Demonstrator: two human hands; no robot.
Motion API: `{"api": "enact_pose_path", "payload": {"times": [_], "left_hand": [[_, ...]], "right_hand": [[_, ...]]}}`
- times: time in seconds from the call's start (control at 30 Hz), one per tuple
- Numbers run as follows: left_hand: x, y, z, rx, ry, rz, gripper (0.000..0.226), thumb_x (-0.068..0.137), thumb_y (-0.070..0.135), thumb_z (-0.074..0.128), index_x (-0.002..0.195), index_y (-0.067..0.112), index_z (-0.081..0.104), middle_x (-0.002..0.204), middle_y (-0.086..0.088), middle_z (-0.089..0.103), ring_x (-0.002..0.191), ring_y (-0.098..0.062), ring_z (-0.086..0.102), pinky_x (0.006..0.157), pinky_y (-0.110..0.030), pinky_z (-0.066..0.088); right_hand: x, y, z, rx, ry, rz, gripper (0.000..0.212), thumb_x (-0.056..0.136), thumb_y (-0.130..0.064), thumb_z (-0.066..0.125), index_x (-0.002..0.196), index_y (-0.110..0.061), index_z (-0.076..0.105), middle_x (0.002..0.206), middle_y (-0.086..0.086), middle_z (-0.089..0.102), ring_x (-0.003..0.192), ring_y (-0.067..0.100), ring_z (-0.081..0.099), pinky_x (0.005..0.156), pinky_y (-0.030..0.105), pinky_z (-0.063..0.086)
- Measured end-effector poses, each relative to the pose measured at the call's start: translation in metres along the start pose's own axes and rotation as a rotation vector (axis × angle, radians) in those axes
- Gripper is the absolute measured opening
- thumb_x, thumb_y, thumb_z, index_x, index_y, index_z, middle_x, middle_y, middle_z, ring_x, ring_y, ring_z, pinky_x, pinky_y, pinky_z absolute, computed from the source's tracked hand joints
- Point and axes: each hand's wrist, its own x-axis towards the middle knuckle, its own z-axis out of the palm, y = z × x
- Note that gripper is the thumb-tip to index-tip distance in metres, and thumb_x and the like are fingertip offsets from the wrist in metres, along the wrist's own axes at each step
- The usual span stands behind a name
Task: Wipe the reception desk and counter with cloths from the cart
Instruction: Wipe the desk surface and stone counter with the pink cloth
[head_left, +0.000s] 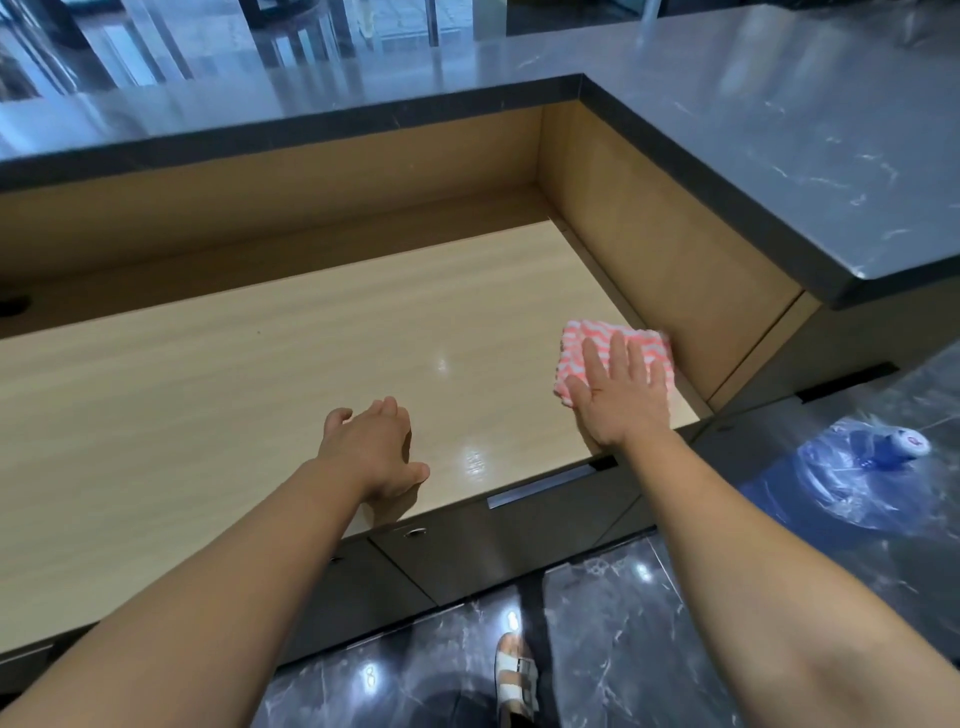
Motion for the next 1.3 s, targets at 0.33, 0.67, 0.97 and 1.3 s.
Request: {"api": "enact_pose_path", "payload": {"times": [0.33,0.67,0.97,1.3], "left_hand": [[0.0,0.0,0.0,0.047,-0.101,0.006,0.059,0.085,0.048,0.057,0.132,0.016,0.041,0.149,-0.004,0.031,0.14,-0.015,0.029,0.116,-0.046,0.006],[0.005,0.008,-0.005,0.094,-0.146,-0.038,0.064,0.084,0.046,0.06,0.135,0.014,0.04,0.141,-0.001,0.036,0.137,-0.016,0.033,0.117,-0.045,0.004],[0.006,0.005,-0.003,0.075,-0.127,-0.019,0.065,0.083,0.047,0.06,0.135,0.014,0.039,0.136,-0.001,0.038,0.133,-0.017,0.035,0.117,-0.044,0.007],[0.01,0.015,-0.007,0.158,-0.21,-0.061,0.064,0.087,0.045,0.057,0.142,0.017,0.04,0.158,-0.009,0.019,0.147,-0.017,0.017,0.118,-0.044,0.001]], "right_hand": [[-0.057,-0.126,0.032,-0.039,-0.012,-0.336,0.062,0.101,-0.053,0.006,0.151,-0.028,-0.019,0.156,0.006,-0.03,0.143,0.027,-0.031,0.117,0.05,-0.015],[-0.031,-0.049,0.015,-0.053,0.017,-0.305,0.063,0.101,-0.056,0.015,0.155,-0.032,-0.008,0.162,0.003,-0.018,0.149,0.021,-0.018,0.12,0.041,-0.01],[-0.028,-0.014,0.01,0.009,-0.011,0.013,0.061,0.102,-0.051,0.01,0.153,-0.029,-0.015,0.16,0.007,-0.023,0.148,0.026,-0.022,0.119,0.048,-0.01],[-0.076,-0.117,0.037,-0.04,-0.02,-0.306,0.062,0.101,-0.055,0.008,0.152,-0.03,-0.017,0.157,0.005,-0.03,0.144,0.025,-0.031,0.118,0.048,-0.015]]}}
